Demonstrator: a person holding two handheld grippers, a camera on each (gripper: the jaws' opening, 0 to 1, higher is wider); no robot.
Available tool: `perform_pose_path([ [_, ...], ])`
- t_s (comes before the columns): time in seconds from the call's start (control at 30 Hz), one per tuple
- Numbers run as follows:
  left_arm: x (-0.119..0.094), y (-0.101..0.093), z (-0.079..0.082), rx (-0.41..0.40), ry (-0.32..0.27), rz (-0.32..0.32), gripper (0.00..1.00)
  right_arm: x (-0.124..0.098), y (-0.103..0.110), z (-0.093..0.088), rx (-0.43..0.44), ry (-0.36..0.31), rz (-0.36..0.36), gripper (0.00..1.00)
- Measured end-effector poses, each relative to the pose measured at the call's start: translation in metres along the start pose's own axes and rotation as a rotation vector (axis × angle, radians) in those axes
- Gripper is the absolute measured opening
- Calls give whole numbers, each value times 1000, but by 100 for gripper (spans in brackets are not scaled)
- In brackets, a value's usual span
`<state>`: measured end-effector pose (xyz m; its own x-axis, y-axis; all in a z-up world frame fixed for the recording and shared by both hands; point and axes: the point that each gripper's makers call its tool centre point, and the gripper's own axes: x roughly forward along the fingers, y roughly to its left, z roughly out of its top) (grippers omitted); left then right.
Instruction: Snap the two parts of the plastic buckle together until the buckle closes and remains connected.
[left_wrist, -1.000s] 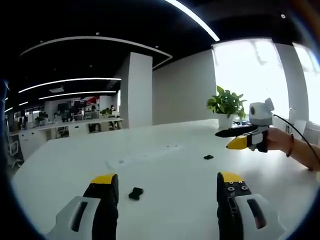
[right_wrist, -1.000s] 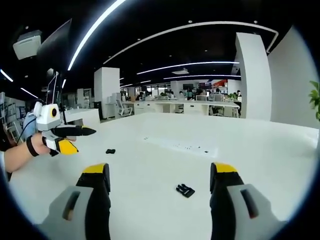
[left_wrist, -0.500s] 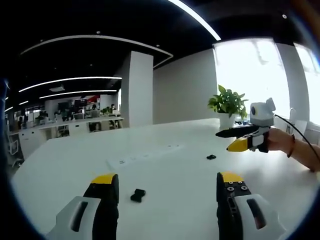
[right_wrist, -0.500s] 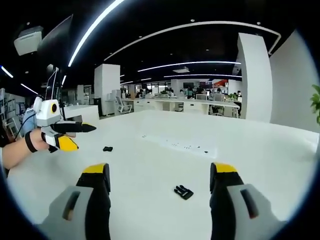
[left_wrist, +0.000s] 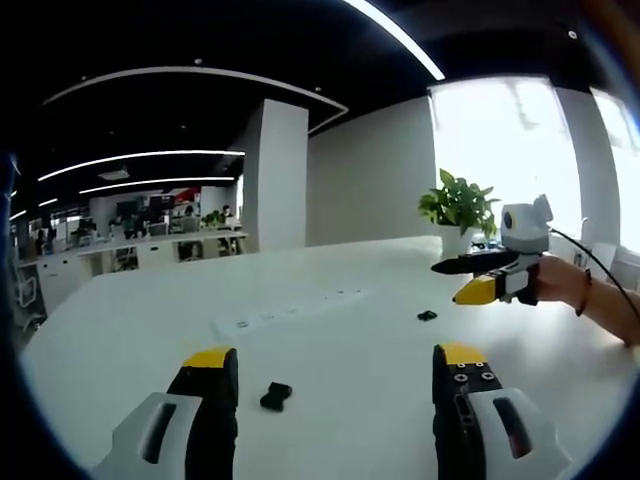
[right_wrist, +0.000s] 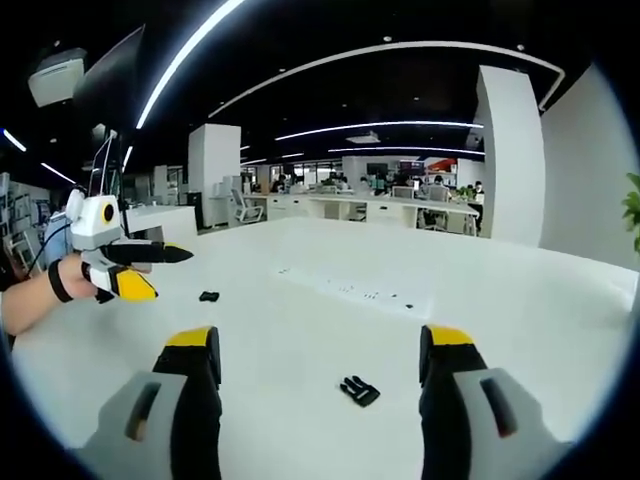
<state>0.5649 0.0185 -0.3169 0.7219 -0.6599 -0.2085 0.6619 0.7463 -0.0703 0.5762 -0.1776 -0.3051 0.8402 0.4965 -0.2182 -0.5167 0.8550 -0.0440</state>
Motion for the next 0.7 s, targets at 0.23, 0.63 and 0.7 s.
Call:
perform_pose_path([
  [0.23, 2, 4, 3, 0, 5, 5, 80, 4, -2, -4, 3, 14, -2, 81],
  [0.63, 8, 7, 9, -16, -15, -5, 80, 12, -11, -6, 2, 15, -15, 81],
  [0.7, 9, 11, 9, -24, -14, -2, 80, 14, -13, -6, 4, 15, -16, 81],
])
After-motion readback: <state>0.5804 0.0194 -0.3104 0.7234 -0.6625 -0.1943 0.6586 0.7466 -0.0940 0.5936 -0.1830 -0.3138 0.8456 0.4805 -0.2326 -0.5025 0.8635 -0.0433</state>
